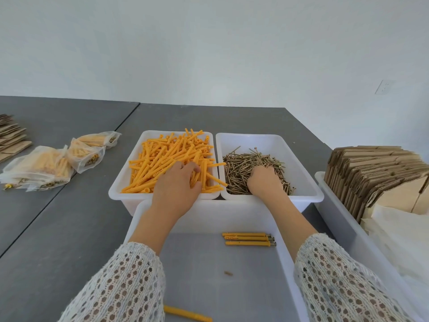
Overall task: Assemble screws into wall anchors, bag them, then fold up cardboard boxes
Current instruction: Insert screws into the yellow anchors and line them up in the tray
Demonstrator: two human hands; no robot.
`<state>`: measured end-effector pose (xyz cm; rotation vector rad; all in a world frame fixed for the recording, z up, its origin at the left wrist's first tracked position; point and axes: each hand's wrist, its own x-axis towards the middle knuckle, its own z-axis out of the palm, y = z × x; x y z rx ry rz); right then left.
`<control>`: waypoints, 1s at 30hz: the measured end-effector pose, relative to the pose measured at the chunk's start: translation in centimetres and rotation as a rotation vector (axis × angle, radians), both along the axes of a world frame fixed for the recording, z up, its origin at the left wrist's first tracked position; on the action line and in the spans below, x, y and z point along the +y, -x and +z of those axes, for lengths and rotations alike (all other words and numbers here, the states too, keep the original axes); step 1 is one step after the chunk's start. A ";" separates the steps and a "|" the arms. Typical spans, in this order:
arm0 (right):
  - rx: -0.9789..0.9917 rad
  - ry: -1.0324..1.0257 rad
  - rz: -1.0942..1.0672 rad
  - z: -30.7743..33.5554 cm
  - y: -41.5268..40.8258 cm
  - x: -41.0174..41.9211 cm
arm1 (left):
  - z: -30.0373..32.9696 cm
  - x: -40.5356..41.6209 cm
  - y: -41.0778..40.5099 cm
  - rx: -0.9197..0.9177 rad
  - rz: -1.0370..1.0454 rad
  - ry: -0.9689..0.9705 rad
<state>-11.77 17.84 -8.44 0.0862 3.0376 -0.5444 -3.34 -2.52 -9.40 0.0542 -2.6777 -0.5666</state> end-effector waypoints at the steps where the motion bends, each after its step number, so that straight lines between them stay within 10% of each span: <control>1: 0.007 0.006 0.008 -0.1 0.1 0.1 | 0.0 0.1 0.0 -0.008 -0.001 0.003; 30: 0.094 0.017 0.085 -1.7 2.1 0.0 | -0.3 0.8 -0.3 0.088 -0.095 -0.031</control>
